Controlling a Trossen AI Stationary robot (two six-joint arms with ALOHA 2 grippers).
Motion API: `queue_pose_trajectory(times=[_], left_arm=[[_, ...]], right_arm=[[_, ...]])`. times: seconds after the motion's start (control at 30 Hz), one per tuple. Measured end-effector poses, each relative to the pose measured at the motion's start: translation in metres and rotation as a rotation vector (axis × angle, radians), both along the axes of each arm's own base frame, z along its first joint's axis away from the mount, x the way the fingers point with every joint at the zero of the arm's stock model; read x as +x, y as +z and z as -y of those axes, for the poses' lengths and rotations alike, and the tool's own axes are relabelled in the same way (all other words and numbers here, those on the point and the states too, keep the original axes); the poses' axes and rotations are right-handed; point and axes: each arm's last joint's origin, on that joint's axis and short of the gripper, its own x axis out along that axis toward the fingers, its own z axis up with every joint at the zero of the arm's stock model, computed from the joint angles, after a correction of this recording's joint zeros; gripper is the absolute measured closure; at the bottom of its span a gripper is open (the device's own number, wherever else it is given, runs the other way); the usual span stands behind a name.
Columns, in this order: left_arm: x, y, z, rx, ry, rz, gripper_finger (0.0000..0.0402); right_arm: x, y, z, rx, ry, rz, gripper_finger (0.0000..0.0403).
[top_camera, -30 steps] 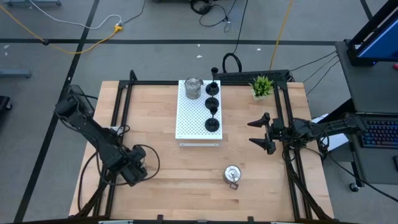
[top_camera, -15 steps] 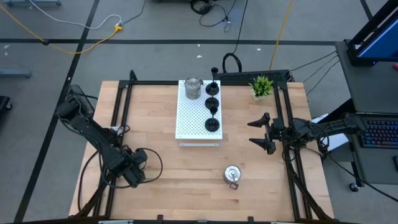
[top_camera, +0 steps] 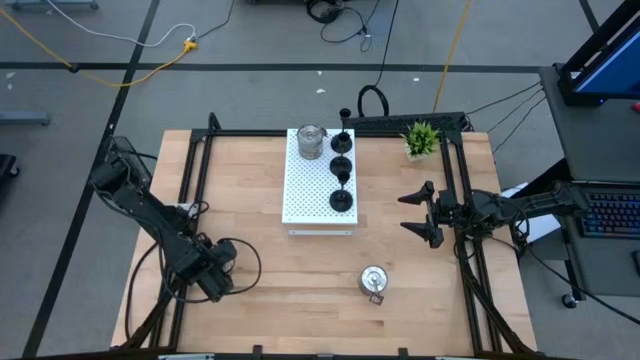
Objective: Pick & Place candle stick holders
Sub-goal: Put the left silver scented candle on the shelf aligned with the other silver scented candle
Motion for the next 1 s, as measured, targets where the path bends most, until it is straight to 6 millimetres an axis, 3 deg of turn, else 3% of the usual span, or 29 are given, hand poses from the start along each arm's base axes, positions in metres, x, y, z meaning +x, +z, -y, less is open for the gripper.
queue_pose_trajectory(times=[0.17, 1.0], left_arm=[[0.0004, 0.0, -0.0007, 0.021, -0.002, 0.017, 0.0002], [0.0015, 0.0001, -0.0017, 0.037, -0.442, -0.009, 0.0002]], right_arm=[[0.0, 0.0001, 0.0, 0.0, 0.0, 0.0, 0.0044], [0.0, 0.0, 0.0, 0.0, 0.0, 0.0, 0.0044]])
